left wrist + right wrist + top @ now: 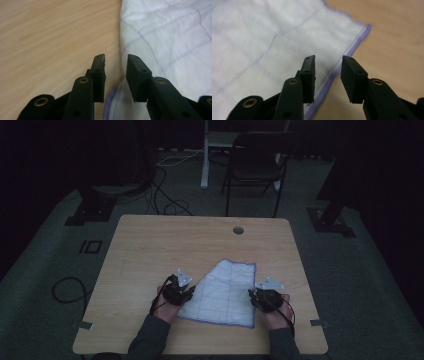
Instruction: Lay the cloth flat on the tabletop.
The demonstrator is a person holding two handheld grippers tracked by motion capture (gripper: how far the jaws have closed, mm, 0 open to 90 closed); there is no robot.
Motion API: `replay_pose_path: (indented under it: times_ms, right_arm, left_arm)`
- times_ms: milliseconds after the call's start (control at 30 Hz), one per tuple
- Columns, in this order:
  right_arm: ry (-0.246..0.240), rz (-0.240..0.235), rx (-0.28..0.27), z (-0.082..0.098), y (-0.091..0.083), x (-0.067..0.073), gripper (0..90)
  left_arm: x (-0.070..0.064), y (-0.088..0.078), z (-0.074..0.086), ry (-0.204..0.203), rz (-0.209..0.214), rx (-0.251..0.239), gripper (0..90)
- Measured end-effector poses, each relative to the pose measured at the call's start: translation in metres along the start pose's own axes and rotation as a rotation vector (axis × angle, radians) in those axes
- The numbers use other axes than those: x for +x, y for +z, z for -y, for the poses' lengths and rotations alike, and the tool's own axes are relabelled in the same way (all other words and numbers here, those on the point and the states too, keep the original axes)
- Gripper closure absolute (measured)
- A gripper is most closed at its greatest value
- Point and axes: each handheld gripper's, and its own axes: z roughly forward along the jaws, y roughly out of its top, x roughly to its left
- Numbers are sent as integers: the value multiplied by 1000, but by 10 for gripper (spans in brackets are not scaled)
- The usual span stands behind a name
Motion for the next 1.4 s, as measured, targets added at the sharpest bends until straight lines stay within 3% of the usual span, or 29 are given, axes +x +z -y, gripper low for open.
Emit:
replay_pose_path:
  times_ms: [167, 333, 467, 533, 800, 833, 967, 1200, 1400]
  right_arm:
    - [29, -6, -23, -13, 21, -6, 692]
    - [13, -15, 35, -11, 36, -5, 681]
    - [-2, -20, 89, -3, 35, -1, 684]
    - [17, -28, 100, 1, 32, -3, 688]
    - [33, -38, 102, 5, 29, -5, 692]
    - [35, -40, 101, 5, 29, -5, 691]
    - [54, -54, 95, 6, 30, -8, 690]
    - [64, -57, 92, 6, 30, -8, 691]
    - [73, -58, 92, 6, 30, -9, 691]
  left_arm:
    - [4, 17, -17, -39, 35, 0, 620]
    - [7, 34, -29, -65, 51, 19, 598]
    - [8, 43, -31, -95, 71, 28, 588]
    - [7, 46, -31, -103, 81, 29, 582]
    - [1, 58, -34, -107, 151, 55, 612]
    - [1, 59, -34, -93, 169, 60, 666]
    - [-2, 54, -38, -67, 168, 53, 866]
    - [-22, 33, -52, 3, 190, -7, 888]
    - [-62, 15, -57, 136, 219, -48, 887]
